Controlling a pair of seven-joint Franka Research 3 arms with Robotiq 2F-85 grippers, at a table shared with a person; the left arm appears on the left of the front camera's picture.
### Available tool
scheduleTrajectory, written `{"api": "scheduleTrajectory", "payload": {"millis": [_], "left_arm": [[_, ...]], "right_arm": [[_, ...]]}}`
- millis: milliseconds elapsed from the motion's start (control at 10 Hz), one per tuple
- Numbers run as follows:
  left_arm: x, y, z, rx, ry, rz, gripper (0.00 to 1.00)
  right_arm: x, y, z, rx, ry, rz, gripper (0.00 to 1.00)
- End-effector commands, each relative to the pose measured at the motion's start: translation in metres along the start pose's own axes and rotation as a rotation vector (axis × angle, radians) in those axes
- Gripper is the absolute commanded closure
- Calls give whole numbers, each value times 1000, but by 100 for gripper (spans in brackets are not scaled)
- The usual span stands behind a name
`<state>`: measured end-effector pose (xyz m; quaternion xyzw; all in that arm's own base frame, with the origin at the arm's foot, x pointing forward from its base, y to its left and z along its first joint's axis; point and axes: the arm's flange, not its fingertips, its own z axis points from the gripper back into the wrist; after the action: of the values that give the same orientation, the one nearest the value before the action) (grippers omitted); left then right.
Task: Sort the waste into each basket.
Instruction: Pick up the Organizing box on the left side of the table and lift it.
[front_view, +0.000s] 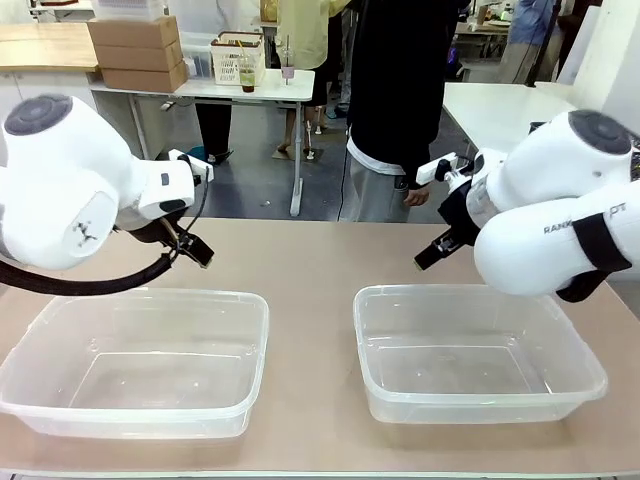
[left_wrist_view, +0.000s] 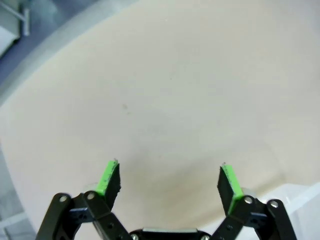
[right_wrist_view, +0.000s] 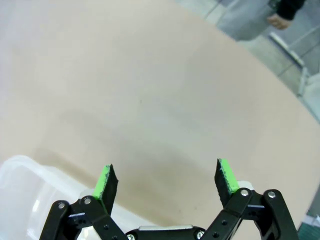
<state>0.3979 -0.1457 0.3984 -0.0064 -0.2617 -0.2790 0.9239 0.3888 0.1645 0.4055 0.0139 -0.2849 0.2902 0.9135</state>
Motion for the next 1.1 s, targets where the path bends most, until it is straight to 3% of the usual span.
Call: {"api": "scheduleTrajectory", "payload": {"millis": [0, 200, 300, 400, 500, 600, 700, 800, 900, 1000], "left_arm": [[9, -14, 94, 70, -34, 46, 0], [-8, -39, 148, 138, -184, -19, 0], [15, -6, 88, 64, -62, 23, 0], [15, -6, 88, 64, -62, 23, 0], [15, -6, 88, 64, -62, 23, 0], [15, -18, 130, 93, -105, 9, 0], [0, -2, 143, -180, -132, -15, 0], [-22, 17, 159, -459, -240, 13, 0], [-47, 39, 171, -755, -380, 56, 0], [-69, 57, 177, -817, -493, 176, 0]], "right_arm": [[1, 27, 108, -93, -63, -64, 0], [-23, 67, 170, -244, -171, -21, 0], [22, 16, 98, -70, -96, -51, 0], [22, 16, 98, -70, -96, -51, 0], [21, 44, 165, -153, -163, -37, 0], [18, 33, 159, 27, -209, -119, 0], [-9, 10, 180, 284, -311, -399, 0], [-35, -12, 191, 548, -346, -700, 0], [-53, -29, 189, 707, -323, -881, 0], [-67, -42, 186, 806, -340, -984, 0]]}}
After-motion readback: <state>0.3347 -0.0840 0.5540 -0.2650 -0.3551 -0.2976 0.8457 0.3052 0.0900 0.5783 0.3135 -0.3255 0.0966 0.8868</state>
